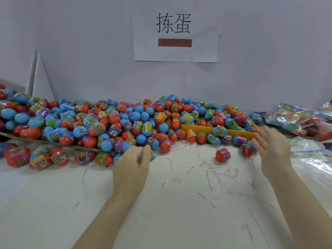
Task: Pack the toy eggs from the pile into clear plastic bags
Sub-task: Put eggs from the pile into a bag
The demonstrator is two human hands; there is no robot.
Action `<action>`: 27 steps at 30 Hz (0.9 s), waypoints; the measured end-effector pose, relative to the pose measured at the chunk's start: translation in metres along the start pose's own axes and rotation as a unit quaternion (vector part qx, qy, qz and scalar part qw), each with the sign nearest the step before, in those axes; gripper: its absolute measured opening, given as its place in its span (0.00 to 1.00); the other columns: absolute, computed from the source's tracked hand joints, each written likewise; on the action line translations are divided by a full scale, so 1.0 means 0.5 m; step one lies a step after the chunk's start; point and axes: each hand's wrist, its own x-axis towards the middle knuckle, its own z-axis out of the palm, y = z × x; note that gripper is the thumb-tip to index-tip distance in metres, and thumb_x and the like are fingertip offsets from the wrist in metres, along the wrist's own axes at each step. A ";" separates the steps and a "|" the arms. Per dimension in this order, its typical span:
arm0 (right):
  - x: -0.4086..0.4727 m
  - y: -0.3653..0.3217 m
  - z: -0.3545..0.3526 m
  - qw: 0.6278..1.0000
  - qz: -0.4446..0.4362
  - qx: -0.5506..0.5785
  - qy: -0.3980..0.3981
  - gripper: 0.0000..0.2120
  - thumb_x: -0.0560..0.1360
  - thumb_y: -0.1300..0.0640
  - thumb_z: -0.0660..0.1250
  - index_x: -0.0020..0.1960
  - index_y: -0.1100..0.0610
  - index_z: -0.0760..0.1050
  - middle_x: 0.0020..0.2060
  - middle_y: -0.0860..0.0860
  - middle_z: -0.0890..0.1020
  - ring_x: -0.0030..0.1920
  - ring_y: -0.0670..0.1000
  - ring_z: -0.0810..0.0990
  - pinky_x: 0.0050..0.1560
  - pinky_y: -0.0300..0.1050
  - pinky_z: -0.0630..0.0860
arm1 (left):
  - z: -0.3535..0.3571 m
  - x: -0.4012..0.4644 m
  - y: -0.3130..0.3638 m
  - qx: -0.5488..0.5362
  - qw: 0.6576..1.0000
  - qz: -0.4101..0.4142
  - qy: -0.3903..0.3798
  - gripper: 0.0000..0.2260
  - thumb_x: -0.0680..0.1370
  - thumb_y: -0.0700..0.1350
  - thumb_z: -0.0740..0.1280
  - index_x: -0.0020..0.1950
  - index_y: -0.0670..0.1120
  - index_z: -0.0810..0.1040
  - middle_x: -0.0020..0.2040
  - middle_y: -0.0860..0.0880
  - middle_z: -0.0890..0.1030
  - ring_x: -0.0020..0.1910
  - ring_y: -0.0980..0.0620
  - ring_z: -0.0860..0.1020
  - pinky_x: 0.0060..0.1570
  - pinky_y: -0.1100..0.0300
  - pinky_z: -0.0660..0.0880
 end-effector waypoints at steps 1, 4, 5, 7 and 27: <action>0.001 0.002 0.001 0.996 -0.042 -0.080 0.011 0.20 0.78 0.58 0.61 0.69 0.61 0.65 0.63 0.56 0.73 0.61 0.53 0.74 0.60 0.44 0.72 | 0.001 -0.002 0.000 0.037 0.999 0.022 -0.005 0.14 0.78 0.45 0.63 0.33 0.42 0.75 0.31 0.50 0.75 0.31 0.50 0.72 0.30 0.60 0.64; 0.011 -0.010 -0.026 0.926 -0.160 -0.343 0.002 0.14 0.76 0.59 0.64 0.60 0.59 0.76 0.55 0.55 0.79 0.53 0.53 0.76 0.55 0.49 0.73 | 0.000 -0.006 0.007 0.105 0.990 0.087 -0.021 0.12 0.75 0.40 0.68 0.31 0.43 0.74 0.29 0.50 0.73 0.28 0.50 0.71 0.28 0.63 0.63; 0.018 -0.018 -0.043 0.885 -0.169 -0.435 0.015 0.13 0.75 0.59 0.64 0.58 0.59 0.77 0.54 0.57 0.80 0.53 0.56 0.76 0.55 0.52 0.72 | 0.000 -0.007 0.008 0.114 0.988 0.102 -0.025 0.12 0.74 0.39 0.69 0.31 0.42 0.75 0.29 0.49 0.74 0.27 0.49 0.72 0.27 0.60 0.65; 0.041 -0.031 -0.091 0.791 -0.106 -0.599 0.060 0.13 0.74 0.58 0.64 0.57 0.60 0.77 0.53 0.60 0.79 0.54 0.61 0.75 0.54 0.53 0.70 | 0.000 -0.008 0.008 0.122 0.986 0.108 -0.031 0.12 0.74 0.41 0.68 0.30 0.42 0.77 0.28 0.49 0.74 0.26 0.47 0.73 0.27 0.56 0.68; 0.042 -0.054 -0.147 0.765 -0.055 -0.614 0.187 0.13 0.74 0.51 0.68 0.55 0.56 0.80 0.52 0.62 0.79 0.58 0.64 0.72 0.60 0.56 0.69 | -0.002 -0.009 0.023 0.096 0.991 0.087 -0.033 0.09 0.73 0.36 0.70 0.32 0.39 0.79 0.31 0.46 0.78 0.30 0.44 0.75 0.30 0.54 0.69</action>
